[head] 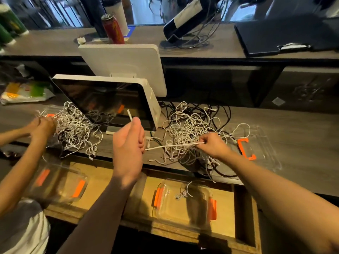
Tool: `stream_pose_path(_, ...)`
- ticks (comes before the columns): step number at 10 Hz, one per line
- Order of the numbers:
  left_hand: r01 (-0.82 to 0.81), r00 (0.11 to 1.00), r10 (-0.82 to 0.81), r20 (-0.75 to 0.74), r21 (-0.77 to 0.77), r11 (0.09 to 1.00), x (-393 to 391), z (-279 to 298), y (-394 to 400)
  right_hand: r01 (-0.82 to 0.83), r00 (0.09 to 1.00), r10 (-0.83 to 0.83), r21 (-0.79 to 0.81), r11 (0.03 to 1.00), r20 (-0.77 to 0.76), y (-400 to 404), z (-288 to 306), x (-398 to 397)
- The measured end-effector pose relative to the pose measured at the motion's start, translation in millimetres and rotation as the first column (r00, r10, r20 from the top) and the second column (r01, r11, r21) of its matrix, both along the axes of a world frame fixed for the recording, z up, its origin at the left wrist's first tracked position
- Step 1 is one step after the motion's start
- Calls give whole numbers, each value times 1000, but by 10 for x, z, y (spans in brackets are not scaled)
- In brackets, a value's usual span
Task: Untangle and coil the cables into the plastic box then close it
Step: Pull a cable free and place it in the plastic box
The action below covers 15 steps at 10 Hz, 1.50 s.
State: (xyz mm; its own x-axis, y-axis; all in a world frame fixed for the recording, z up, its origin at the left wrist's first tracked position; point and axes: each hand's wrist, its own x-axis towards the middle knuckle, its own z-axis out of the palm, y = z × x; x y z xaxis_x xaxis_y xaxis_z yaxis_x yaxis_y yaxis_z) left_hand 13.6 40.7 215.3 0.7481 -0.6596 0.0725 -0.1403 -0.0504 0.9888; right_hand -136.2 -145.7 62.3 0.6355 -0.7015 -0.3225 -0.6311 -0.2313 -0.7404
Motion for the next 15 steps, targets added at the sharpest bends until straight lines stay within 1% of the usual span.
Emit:
stream_pose_path(1, -5, 990, -14, 139, 140, 990, 184, -385, -32, -44, 994, 38, 59, 997, 106, -87, 162, 34)
stream_pose_path(2, 79, 974, -169, 148, 481, 873, 317, -609, -101, -112, 972, 110, 0, 994, 209, -101, 383, 109)
stream_pose_path(3, 93, 962, -214, 169, 534, 840, 297, -691, -248, -179, 963, 198, -114, 977, 182, -112, 474, 189)
stream_pose_path(4, 119, 932, -248, 263, 425, 897, 198, -736, -572, -239, 953, 263, -165, 957, 148, -89, 481, 311)
stream_pose_path(5, 269, 875, -425, 231, 498, 824, 118, -810, -899, -271, 939, 303, -191, 944, 165, -93, 560, 402)
stream_pose_path(6, 310, 897, -431, 102, 550, 775, 126, -869, -1080, -209, 941, 249, -186, 960, 229, -182, 602, 413)
stream_pose_path(7, 312, 912, -406, 55, 551, 774, 132, -789, -1187, -158, 935, 205, -178, 971, 290, -351, 568, 367)
stream_pose_path(8, 309, 920, -387, 58, 500, 809, 165, -756, -1222, -159, 935, 196, -145, 977, 295, -410, 519, 356)
stream_pose_path(9, 290, 935, -348, 72, 411, 864, 198, -776, -1200, -156, 945, 182, -114, 981, 270, -438, 450, 349)
stream_pose_path(10, 174, 972, -212, 100, 300, 938, 157, -671, -1187, -163, 971, 194, -206, 965, 142, -559, 404, 303)
stream_pose_path(11, 63, 995, -79, 68, 213, 975, 218, -545, -1194, -132, 990, 138, -298, 946, 0, -735, 325, 183)
stream_pose_path(12, 43, 997, -49, 66, 94, 995, 308, -402, -1150, -28, 999, 16, -334, 942, -39, -1012, 226, -9)
stream_pose_path(13, -3, 999, 4, 33, -48, 999, 438, -318, -1095, 56, 995, -82, -371, 927, -56, -1201, 215, -185)
stream_pose_path(14, 17, 994, -9, 112, -65, 998, 560, -263, -1008, 128, 984, -170, -429, 894, -60, -1419, 190, -408)
stream_pose_path(15, 55, 972, -72, 225, 83, 995, 527, -405, -953, 17, 982, -103, -470, 882, -157, -1366, 336, -344)
